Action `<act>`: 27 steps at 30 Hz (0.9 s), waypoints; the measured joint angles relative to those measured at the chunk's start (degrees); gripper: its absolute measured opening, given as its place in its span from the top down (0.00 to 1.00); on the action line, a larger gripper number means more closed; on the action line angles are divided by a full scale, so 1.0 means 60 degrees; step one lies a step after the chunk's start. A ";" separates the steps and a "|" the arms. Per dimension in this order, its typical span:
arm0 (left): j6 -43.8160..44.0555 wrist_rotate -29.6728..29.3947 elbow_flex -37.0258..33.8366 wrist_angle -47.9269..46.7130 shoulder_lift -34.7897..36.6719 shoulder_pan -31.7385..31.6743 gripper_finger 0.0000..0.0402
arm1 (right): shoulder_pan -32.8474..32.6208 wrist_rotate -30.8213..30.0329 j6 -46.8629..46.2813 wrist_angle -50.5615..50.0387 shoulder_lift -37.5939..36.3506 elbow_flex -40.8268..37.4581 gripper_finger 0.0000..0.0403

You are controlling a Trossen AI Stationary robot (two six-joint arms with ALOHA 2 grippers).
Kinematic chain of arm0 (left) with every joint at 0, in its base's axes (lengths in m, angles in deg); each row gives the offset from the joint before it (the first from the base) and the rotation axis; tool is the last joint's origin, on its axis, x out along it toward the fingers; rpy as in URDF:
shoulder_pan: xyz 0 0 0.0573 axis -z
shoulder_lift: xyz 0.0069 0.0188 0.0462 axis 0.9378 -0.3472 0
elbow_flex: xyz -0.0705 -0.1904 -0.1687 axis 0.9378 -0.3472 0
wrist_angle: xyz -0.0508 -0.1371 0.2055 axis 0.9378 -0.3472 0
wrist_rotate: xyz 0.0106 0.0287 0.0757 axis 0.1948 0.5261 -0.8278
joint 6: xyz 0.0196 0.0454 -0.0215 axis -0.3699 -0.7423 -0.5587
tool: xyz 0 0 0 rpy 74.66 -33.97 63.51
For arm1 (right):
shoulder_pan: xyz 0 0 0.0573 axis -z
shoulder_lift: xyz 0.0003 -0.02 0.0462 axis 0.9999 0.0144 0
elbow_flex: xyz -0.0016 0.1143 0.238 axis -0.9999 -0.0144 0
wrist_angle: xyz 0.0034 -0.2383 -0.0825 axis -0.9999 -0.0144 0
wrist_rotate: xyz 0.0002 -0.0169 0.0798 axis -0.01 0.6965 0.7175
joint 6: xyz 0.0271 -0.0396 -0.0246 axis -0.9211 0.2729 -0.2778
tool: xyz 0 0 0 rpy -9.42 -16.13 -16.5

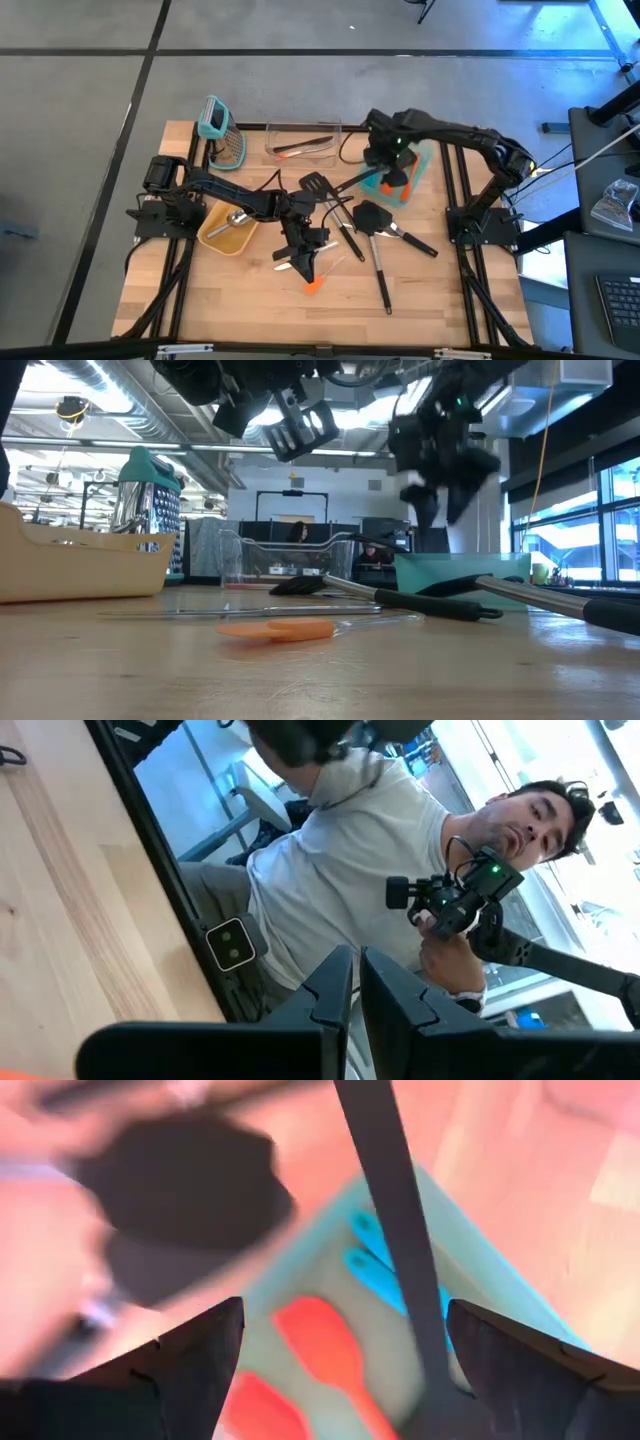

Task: Pick & Place Kitchen Items
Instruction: Put the black spatula into the green bin

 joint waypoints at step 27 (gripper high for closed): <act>-0.2337 -0.2225 0.0007 0.0752 0.0000 0.1273 0.95 | -0.5979 0.5550 -0.5382 0.1872 -0.1986 -0.0218 0.13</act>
